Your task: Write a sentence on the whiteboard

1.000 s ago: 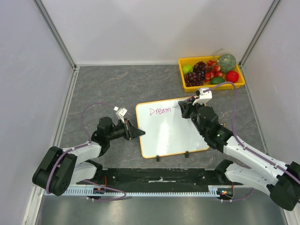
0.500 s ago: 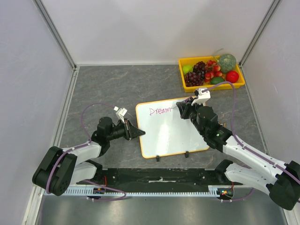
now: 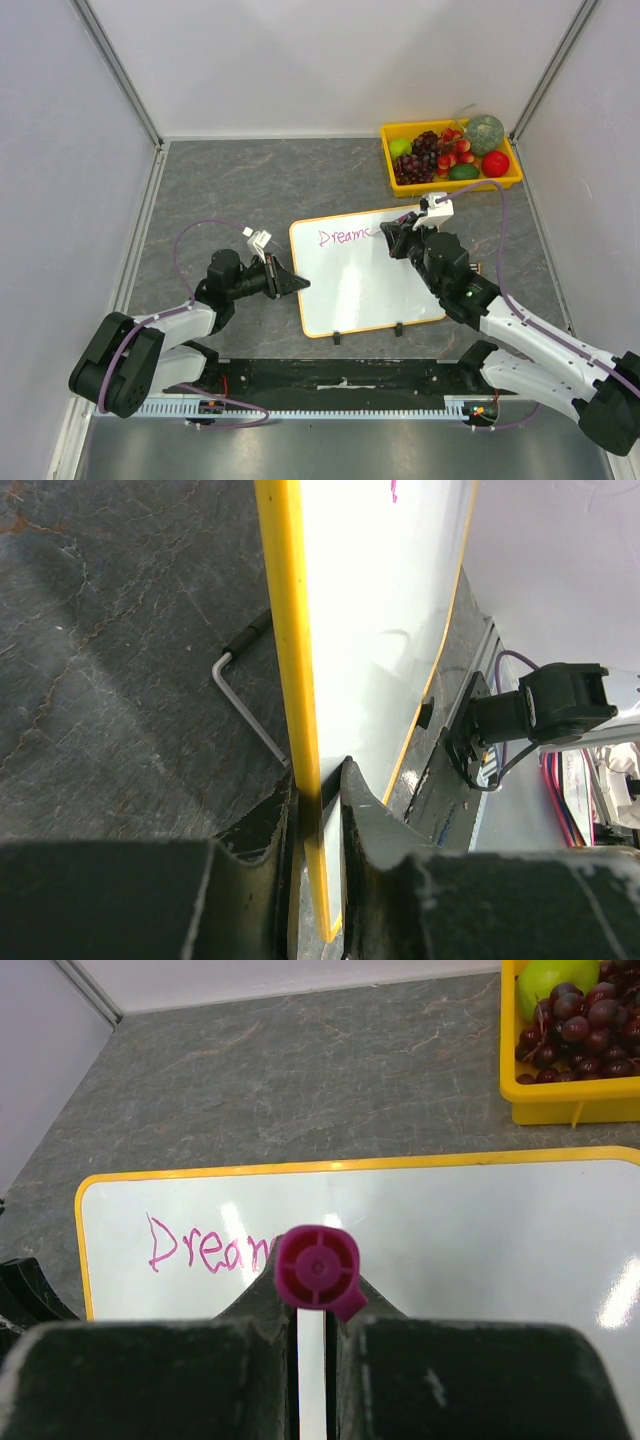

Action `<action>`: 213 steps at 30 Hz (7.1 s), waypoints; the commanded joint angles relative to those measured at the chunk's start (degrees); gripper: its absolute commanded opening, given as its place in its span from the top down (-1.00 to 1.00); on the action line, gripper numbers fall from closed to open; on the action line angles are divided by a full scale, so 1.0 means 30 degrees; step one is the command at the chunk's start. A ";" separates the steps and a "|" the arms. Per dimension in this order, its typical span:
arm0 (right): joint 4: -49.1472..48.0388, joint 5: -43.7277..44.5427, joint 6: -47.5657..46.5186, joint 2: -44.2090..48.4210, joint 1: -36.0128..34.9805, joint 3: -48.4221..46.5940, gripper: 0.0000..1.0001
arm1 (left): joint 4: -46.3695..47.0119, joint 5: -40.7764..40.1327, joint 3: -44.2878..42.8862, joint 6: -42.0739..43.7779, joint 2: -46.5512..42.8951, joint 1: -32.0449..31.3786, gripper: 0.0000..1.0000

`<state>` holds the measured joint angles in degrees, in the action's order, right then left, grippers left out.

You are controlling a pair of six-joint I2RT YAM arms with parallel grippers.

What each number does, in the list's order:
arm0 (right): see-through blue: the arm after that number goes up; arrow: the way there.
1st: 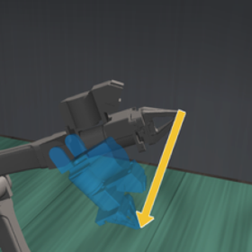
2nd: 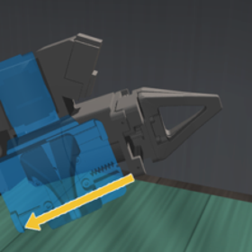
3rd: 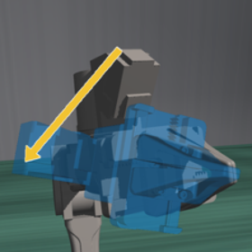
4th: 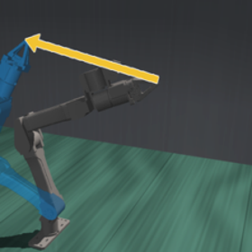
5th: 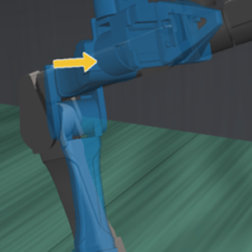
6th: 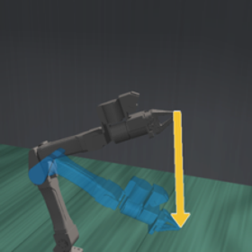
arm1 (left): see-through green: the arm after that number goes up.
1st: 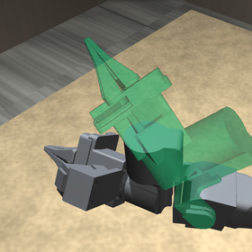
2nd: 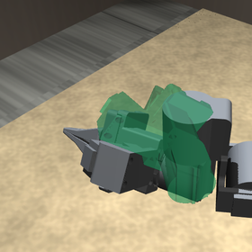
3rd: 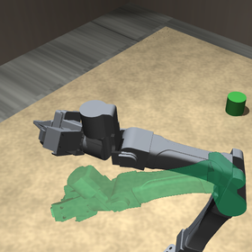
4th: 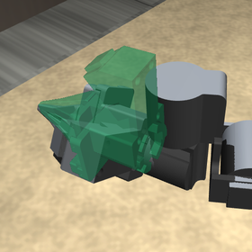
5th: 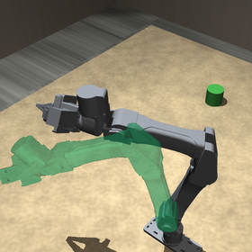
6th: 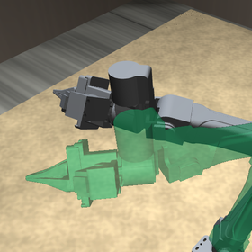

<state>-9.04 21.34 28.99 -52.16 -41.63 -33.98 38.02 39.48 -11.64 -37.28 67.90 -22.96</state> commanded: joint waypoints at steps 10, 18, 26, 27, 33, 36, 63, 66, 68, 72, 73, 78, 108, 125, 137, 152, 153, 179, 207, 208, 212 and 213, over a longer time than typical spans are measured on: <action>-0.0443 -0.0639 0.0091 -0.0043 0.0106 0.0574 1.00 | -0.1043 -0.1003 -0.0134 0.1732 0.0453 -0.0081 0.96; -0.1177 -0.0522 0.0853 -0.0221 0.0077 0.0545 1.00 | -0.1043 -0.0974 -0.0105 0.1762 0.0424 -0.0081 0.96; -0.0270 -0.0581 0.1322 0.3642 0.0077 0.0837 1.00 | -0.1043 -0.1033 -0.0046 0.1733 0.0278 -0.0081 0.96; -0.0008 -0.0581 0.1351 0.4082 0.0077 0.0808 1.00 | -0.1043 -0.1033 -0.0046 0.1703 0.0277 -0.0081 0.96; 0.1663 -0.0493 0.1410 0.5637 0.0077 0.0749 1.00 | -0.1072 -0.1033 -0.0017 0.1732 0.0131 -0.0052 0.96; 0.2132 -0.0406 0.1497 0.6164 0.0106 0.0983 1.00 | -0.1217 -0.1120 0.0042 0.1761 -0.0161 -0.0081 0.96; 0.3512 -0.0141 0.0971 0.6167 0.0106 0.0984 1.00 | -0.1424 -0.1384 -0.0105 0.1879 -0.0045 -0.0081 0.96; 0.3569 -0.0171 0.0795 0.5758 0.0077 0.0517 1.00 | -0.1453 -0.1326 -0.0076 0.1908 -0.0103 -0.0081 0.96; 0.3541 -0.0172 0.0649 0.5348 0.0106 0.0194 1.00 | -0.1482 -0.1413 -0.0075 0.1937 -0.0133 -0.0081 0.96; 0.3453 -0.0142 0.0239 0.4441 0.0106 -0.0713 1.00 | -0.1511 -0.1355 -0.0163 0.1937 -0.0045 -0.0081 0.96; 0.3423 -0.0171 0.0122 0.4322 0.0077 -0.0918 1.00 | -0.1511 -0.1355 -0.0105 0.1937 -0.0074 -0.0052 0.96; 0.3277 -0.0171 -0.0347 0.3590 0.0077 -0.1710 1.00 | -0.1570 -0.1531 -0.0075 0.1967 -0.0250 -0.0081 0.96; 0.1988 -0.7232 -0.0230 0.1389 0.5145 -0.2094 1.00 | -0.1599 -0.1384 -0.0163 0.1996 -0.0017 -0.0081 0.96; 0.2953 -0.1406 -0.3013 0.2680 0.2159 -0.1654 1.00 | -0.1453 -0.1413 -0.0193 0.1938 0.0160 -0.0052 0.96; 0.1783 -0.0786 -0.3425 0.1802 0.2040 -0.1536 1.00 | -0.1482 -0.1384 -0.0222 0.1937 0.0248 -0.0052 0.96; 0.0845 -0.0875 -0.3219 0.0512 0.2069 -0.1156 1.00 | -0.1482 -0.1384 -0.0193 0.1938 0.0189 -0.0081 0.96; 0.0874 -0.0816 -0.3219 0.0483 0.2040 -0.1097 1.00 | -0.1453 -0.1384 -0.0193 0.1966 0.0160 -0.0052 0.96; 0.1783 -0.1226 -0.2457 0.2007 0.2040 0.0896 1.00 | -0.1511 -0.1384 -0.0193 0.1967 0.0160 -0.0081 0.96; 0.0669 0.0619 -0.2604 0.0776 0.2040 -0.0832 1.00 | -0.1482 -0.1384 -0.0163 0.1967 0.0102 -0.0081 0.96; 0.0756 0.0794 -0.2575 0.0776 0.2040 -0.0862 1.00 | -0.1453 -0.1384 -0.0163 0.1967 0.0131 -0.0052 0.96; 0.0786 0.0913 -0.2604 0.0805 0.2040 -0.0833 1.00 | -0.1482 -0.1384 -0.0163 0.1967 0.0102 -0.0081 0.96; 0.0786 0.1029 -0.2575 0.0834 0.2040 -0.0775 1.00 | -0.1482 -0.1384 -0.0163 0.1938 0.0102 -0.0052 0.96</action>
<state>-6.61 21.43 21.45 -49.47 -35.51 -34.59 36.84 39.20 -12.05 -36.84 67.46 -23.00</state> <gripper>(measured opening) 0.077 0.214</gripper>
